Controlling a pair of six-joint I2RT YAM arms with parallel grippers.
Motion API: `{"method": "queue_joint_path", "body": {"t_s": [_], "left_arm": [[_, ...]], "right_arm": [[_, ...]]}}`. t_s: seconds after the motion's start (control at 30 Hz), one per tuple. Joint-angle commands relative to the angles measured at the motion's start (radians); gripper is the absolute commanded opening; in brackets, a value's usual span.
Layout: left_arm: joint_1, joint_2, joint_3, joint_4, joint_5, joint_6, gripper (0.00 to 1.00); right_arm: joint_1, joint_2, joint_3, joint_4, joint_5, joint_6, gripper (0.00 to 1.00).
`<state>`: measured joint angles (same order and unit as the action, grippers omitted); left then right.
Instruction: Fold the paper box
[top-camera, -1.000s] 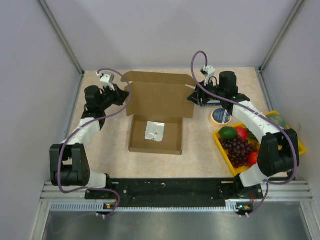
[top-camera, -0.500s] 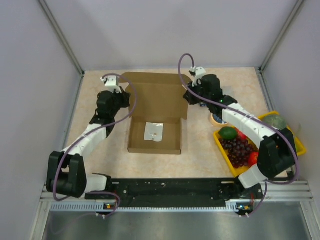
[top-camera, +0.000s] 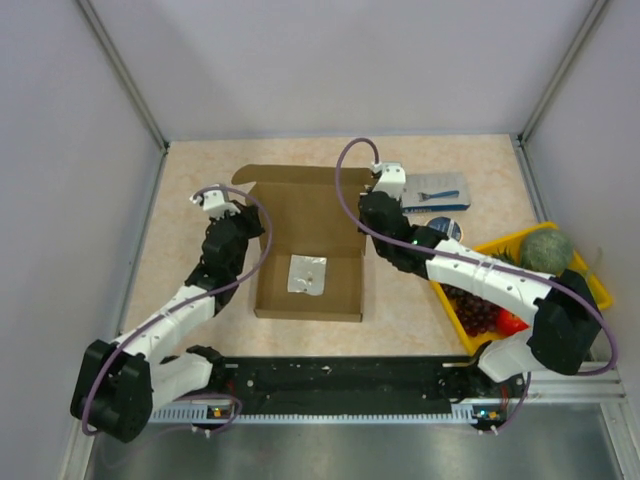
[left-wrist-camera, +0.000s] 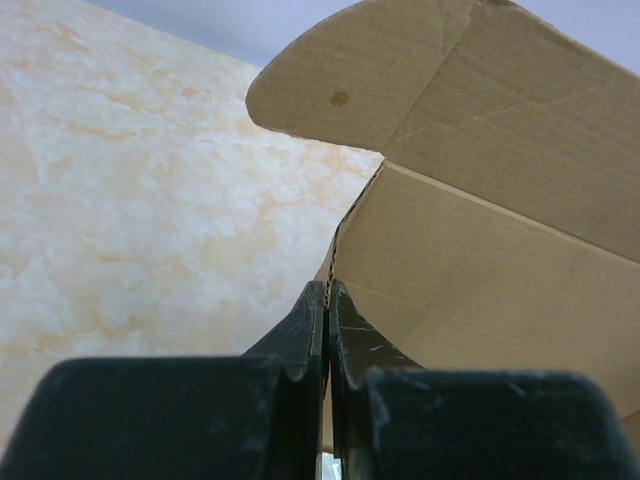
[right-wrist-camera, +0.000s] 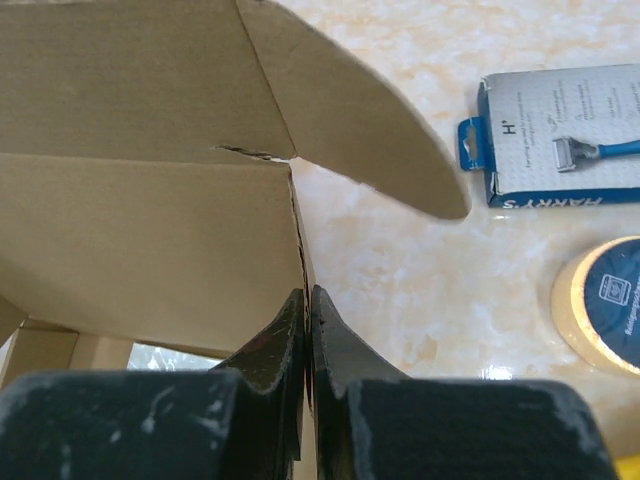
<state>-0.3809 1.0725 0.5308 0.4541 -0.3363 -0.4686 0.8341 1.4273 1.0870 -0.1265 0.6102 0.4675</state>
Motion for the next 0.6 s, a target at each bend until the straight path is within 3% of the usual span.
{"method": "queue_joint_path", "body": {"t_s": [0.0, 0.1, 0.17, 0.4, 0.57], "left_arm": [[-0.029, 0.013, -0.015, 0.029, -0.004, -0.087, 0.00], [-0.030, 0.059, -0.011, 0.109, 0.003, -0.105, 0.00], [-0.030, 0.110, -0.015, 0.232, 0.010, -0.094, 0.00], [-0.030, 0.244, 0.005, 0.466, 0.054, 0.016, 0.00], [-0.030, 0.267, -0.061, 0.576, 0.095, 0.015, 0.00]], "right_arm": [[0.054, -0.033, -0.012, 0.022, 0.226, 0.086, 0.00], [0.062, -0.016, -0.050, 0.147, 0.270, 0.036, 0.00], [0.060, 0.001, -0.076, 0.320, 0.295, -0.028, 0.00], [0.051, 0.076, -0.108, 0.757, 0.286, -0.410, 0.00], [0.042, 0.076, -0.188, 0.913, 0.212, -0.463, 0.00]]}}
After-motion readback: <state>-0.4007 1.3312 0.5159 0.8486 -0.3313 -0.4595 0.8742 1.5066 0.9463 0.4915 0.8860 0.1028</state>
